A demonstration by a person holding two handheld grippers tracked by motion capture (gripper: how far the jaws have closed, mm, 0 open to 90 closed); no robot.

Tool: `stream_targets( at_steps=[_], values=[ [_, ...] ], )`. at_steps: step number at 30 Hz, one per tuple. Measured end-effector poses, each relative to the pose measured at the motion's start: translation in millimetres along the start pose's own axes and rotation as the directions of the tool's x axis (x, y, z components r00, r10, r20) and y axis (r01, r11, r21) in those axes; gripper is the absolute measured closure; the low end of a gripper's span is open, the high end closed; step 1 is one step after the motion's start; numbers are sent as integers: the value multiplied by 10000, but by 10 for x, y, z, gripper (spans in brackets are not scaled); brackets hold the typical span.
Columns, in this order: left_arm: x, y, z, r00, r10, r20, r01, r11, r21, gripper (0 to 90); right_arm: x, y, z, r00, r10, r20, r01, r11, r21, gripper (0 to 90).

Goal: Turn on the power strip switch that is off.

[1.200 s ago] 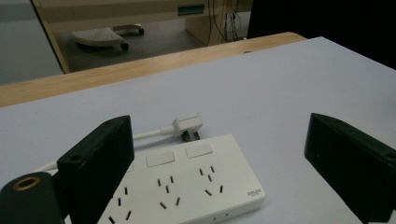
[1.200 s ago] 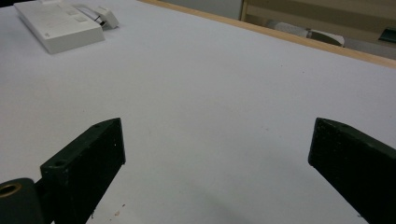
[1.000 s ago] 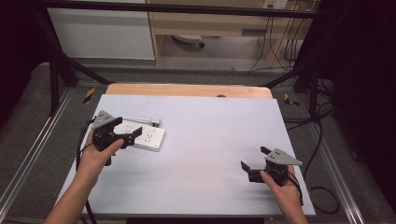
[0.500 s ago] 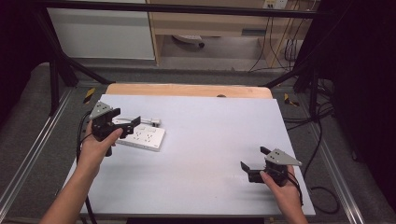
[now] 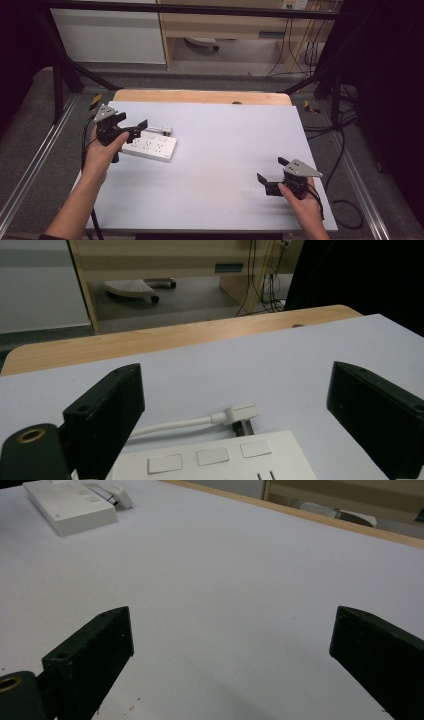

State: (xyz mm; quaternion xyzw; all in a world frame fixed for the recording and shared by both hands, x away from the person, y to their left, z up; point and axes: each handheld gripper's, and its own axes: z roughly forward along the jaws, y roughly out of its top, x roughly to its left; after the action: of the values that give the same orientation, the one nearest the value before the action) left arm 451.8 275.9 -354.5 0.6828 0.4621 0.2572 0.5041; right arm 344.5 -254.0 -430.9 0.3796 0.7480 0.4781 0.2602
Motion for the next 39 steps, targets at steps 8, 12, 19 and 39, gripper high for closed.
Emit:
stream_targets(
  at_steps=[8,12,19,39],
  values=[
    [100,-44,93,9995,-138,-292,146,9995,269,91,19,0,21,9998,-57,-190,59,10000,69,39],
    [143,-66,136,9991,-142,-400,159,9990,421,98,14,-8,23,9998,-31,-191,33,9999,136,39],
    [233,-96,224,9976,18,-697,38,9968,804,120,30,-6,47,9986,305,-435,-299,9995,130,38],
    [331,-109,340,9896,41,-1436,119,9938,1101,177,47,-2,38,9992,164,-367,-159,9998,140,39]
  ],
)
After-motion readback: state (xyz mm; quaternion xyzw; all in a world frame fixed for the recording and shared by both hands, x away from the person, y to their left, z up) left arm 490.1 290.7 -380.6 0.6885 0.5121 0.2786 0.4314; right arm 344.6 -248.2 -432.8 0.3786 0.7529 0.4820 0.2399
